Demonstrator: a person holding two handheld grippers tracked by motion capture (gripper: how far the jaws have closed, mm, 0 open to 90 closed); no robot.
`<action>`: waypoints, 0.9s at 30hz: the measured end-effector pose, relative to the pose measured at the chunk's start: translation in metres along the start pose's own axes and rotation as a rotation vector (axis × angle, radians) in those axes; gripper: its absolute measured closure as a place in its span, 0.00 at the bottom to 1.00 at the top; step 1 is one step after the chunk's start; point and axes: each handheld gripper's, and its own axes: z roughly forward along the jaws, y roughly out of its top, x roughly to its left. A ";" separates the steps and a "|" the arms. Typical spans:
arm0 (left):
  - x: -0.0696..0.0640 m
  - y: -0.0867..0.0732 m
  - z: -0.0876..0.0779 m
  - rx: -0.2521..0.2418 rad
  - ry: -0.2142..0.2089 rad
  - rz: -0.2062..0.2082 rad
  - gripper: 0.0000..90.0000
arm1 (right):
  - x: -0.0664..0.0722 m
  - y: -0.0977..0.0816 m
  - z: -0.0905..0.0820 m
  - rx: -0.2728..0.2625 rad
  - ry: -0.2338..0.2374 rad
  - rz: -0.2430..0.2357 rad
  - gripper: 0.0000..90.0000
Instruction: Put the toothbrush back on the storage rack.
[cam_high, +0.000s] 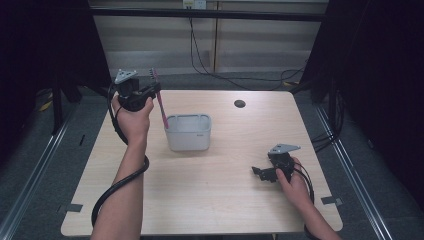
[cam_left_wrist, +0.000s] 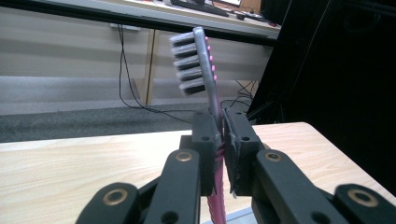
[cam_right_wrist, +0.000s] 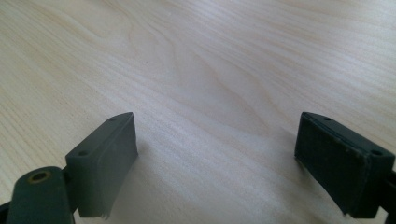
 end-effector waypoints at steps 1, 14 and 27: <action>0.000 0.000 0.001 -0.003 0.002 0.002 0.93 | 0.000 0.000 0.000 0.000 0.000 0.001 0.14; -0.002 -0.004 0.010 -0.001 0.002 0.009 0.93 | 0.000 0.000 0.000 0.001 0.000 0.001 0.14; -0.001 -0.011 0.017 0.013 0.007 0.019 0.92 | 0.000 0.000 0.000 0.002 0.002 0.003 0.14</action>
